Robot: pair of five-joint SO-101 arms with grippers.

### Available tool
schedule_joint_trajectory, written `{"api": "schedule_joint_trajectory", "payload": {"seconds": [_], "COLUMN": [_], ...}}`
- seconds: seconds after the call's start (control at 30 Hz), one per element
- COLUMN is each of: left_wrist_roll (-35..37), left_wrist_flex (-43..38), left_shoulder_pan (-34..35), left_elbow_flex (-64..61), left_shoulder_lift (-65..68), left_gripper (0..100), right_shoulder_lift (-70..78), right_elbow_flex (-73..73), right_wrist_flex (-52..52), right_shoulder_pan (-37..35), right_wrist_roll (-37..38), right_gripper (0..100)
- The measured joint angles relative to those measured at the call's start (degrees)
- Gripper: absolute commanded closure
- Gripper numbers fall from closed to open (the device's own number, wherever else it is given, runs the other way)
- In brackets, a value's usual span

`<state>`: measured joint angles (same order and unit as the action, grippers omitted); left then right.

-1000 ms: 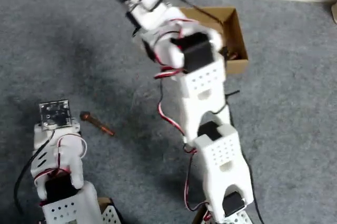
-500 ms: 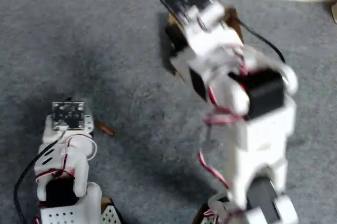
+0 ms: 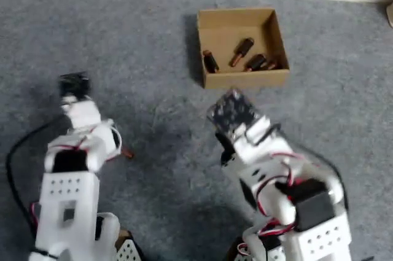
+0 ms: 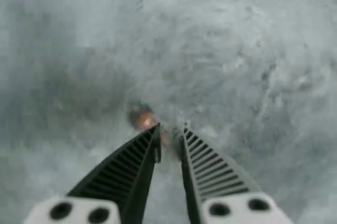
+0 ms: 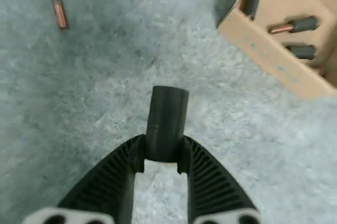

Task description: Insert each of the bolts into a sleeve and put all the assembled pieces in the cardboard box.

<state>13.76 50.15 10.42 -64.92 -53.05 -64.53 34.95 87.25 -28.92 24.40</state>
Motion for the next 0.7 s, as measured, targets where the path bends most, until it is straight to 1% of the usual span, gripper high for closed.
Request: {"api": "schedule_joint_trajectory", "payload": {"seconds": [0.07, 0.1, 0.13, 0.17, 0.3, 0.5, 0.63, 0.7], "left_wrist_roll": [8.2, 11.3, 12.7, 13.7, 15.3, 15.9, 21.2, 22.1], "left_wrist_flex": [2.9, 4.4, 5.5, 6.2, 6.4, 6.1, 1.8, -0.6], "left_shoulder_pan": [1.6, 1.8, 1.9, 1.8, 1.2, -6.7, -6.5, -6.5], "left_elbow_flex": [3.0, 4.0, 4.4, 4.6, 5.1, 6.0, 6.0, 6.1], "left_shoulder_lift": [2.7, 3.7, 4.6, 5.3, 9.1, 17.2, 22.4, 24.7], "left_gripper": [93, 93, 93, 93, 93, 93, 93, 92], "right_shoulder_lift": [-4.3, -5.6, -6.6, -7.4, -8.5, -8.5, -8.5, -8.5], "right_elbow_flex": [8.2, 10.8, 12.1, 13.0, 17.1, 27.3, 31.2, 32.2], "right_wrist_flex": [-3.0, -3.9, -4.7, -6.1, -10.9, -17.8, -20.7, -22.0], "right_shoulder_pan": [0.4, 1.7, 2.9, 4.1, 5.4, 5.7, 5.9, 5.9], "right_wrist_roll": [0.0, 0.0, 0.0, 0.0, 0.0, 0.0, 0.0, 0.0], "right_gripper": [99.4, 99.4, 99.4, 99.4, 99.4, 99.4, 99.4, 99.4]}}
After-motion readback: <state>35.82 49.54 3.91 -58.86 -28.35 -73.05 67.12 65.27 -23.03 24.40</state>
